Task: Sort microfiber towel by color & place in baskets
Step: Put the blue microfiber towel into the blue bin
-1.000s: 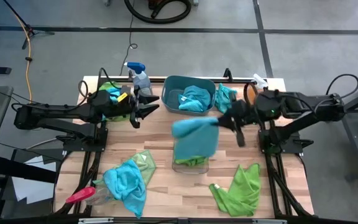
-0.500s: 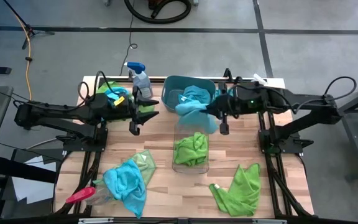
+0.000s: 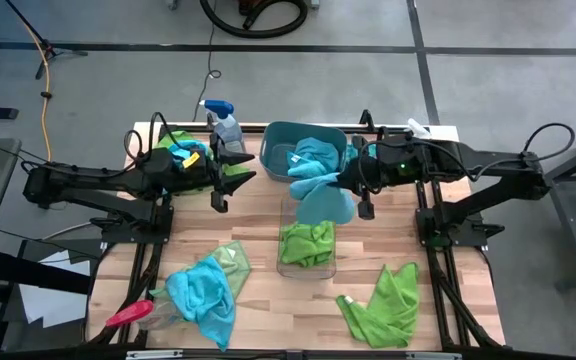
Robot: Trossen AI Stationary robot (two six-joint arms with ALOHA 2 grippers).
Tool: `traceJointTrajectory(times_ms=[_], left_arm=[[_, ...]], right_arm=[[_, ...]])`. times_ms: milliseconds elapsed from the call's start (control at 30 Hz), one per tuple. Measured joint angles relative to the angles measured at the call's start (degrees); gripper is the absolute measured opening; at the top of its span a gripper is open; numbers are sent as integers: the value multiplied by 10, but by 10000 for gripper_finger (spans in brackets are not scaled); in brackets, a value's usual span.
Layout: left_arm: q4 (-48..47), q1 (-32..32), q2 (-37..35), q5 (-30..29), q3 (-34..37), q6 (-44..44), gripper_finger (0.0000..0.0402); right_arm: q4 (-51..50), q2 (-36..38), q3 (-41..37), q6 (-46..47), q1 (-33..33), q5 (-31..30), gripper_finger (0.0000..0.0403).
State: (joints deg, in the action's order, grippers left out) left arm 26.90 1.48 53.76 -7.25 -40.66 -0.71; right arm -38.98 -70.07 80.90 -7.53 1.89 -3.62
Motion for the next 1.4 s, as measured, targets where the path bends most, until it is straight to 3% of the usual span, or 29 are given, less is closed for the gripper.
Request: traceJointTrajectory(times_ms=[200,533,667,900,1133,1400], left_arm=[[21,0,0,-3,0,5,177],[94,0,0,-10,0,16,177],[124,0,0,-9,0,26,177],[134,0,0,-9,0,26,177],[134,0,0,-9,0,41,177],[134,0,0,-9,0,39,177]], right_arm=[[17,3,-2,-19,-6,-1,0],[258,-34,-2,-95,-109,-2,0],[296,-67,3,-97,-156,-3,0],[257,-162,47,-106,-209,-70,0],[212,-238,56,-40,-234,-68,0],[62,-275,56,37,-233,-58,0]])
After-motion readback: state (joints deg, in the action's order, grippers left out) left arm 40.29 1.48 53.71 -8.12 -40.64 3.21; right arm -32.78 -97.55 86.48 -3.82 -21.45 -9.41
